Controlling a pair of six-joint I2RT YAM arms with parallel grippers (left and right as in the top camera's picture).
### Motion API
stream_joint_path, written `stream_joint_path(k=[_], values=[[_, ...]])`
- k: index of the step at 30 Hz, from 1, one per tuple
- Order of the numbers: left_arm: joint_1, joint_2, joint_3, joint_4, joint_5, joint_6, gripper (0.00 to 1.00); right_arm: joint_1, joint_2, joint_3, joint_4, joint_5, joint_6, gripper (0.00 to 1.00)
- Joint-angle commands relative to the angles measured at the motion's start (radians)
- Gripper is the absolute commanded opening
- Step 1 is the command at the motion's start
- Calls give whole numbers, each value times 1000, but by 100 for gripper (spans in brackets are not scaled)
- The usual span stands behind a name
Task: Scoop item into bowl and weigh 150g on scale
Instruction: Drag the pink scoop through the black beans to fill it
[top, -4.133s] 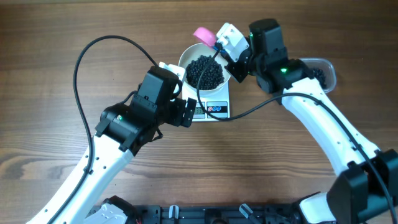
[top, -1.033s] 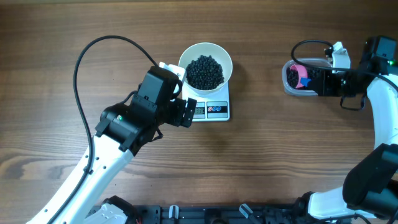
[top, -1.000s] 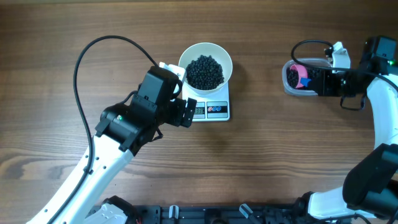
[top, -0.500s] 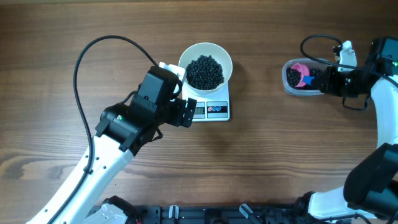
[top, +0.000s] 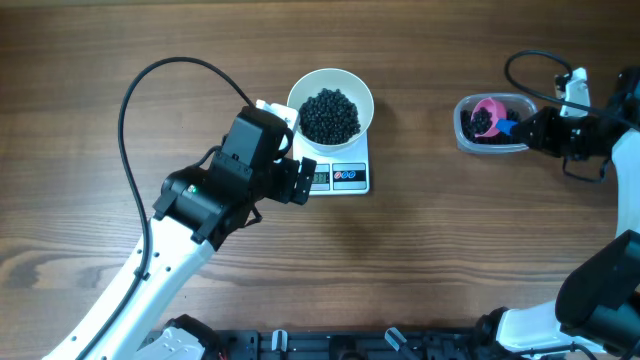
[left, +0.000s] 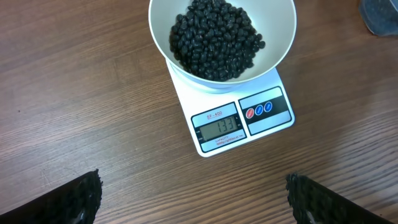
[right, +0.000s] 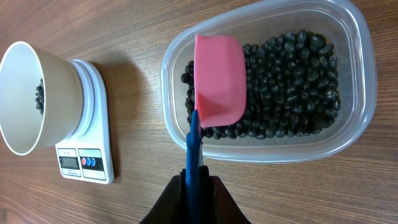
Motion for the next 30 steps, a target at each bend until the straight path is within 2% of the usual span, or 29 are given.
stream_joint_path(k=[1, 6, 12, 26, 30], values=[[4, 2, -5, 2, 9, 14, 100, -3, 10, 3, 3, -43, 50, 4], [4, 2, -5, 2, 9, 14, 100, -3, 10, 3, 3, -68, 105, 4], [4, 2, -5, 2, 9, 14, 100, -7, 10, 3, 3, -135, 108, 4], [4, 2, -5, 2, 9, 15, 100, -39, 10, 3, 2, -143, 137, 4], [3, 2, -5, 3, 9, 14, 100, -66, 10, 3, 2, -217, 137, 4]])
